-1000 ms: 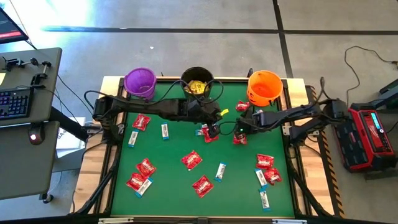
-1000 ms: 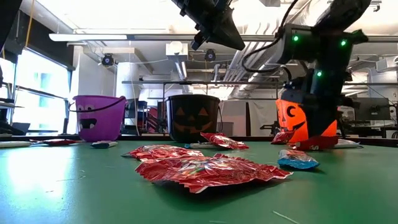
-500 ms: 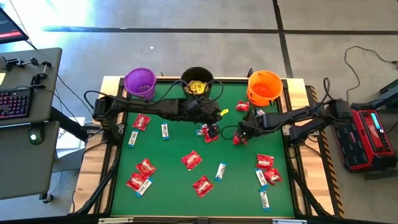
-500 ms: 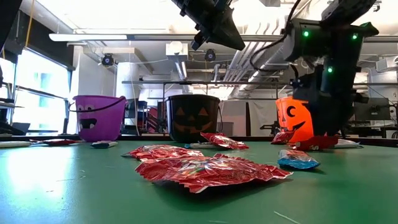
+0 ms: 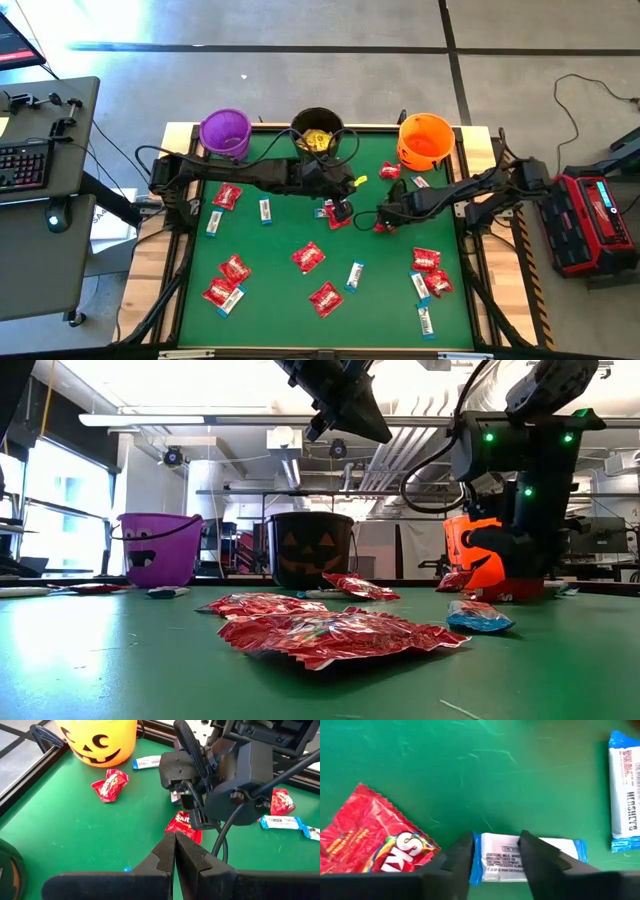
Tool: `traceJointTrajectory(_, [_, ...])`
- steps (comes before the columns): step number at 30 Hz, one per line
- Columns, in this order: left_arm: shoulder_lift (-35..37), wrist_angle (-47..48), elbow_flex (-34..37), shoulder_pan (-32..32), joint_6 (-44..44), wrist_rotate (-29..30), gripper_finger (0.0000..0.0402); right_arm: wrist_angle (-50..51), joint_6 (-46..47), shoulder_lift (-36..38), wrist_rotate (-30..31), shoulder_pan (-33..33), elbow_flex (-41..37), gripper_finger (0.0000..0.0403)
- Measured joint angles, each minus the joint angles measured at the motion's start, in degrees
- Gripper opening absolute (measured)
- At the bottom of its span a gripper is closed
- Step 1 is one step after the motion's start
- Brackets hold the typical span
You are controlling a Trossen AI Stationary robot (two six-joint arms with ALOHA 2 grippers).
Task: Sort candy by brand, put in halloween buckets
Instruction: Put the blue chocolate bar into the orange bucket
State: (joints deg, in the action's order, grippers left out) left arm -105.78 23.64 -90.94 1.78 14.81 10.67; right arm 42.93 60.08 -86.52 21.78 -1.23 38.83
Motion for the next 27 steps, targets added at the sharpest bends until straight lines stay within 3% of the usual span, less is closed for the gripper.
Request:
traceJointTrajectory(9, [0.00,1.94,0.00,0.00,-0.67,0.20,0.0003,1.20,-4.83,-0.11,-5.00,0.09,2.31,0.0008])
traceJointTrajectory(19, [1.01,3.23,0.00,0.00,-1.49,0.29,0.0003,8.29,-13.92,-0.07,-7.17,0.93,15.39,0.0001])
traceJointTrajectory(27, [6.89,3.67,0.00,0.00,-1.53,0.46,0.0003,13.25,-22.93,3.02,-5.92,7.76,23.85,0.0000])
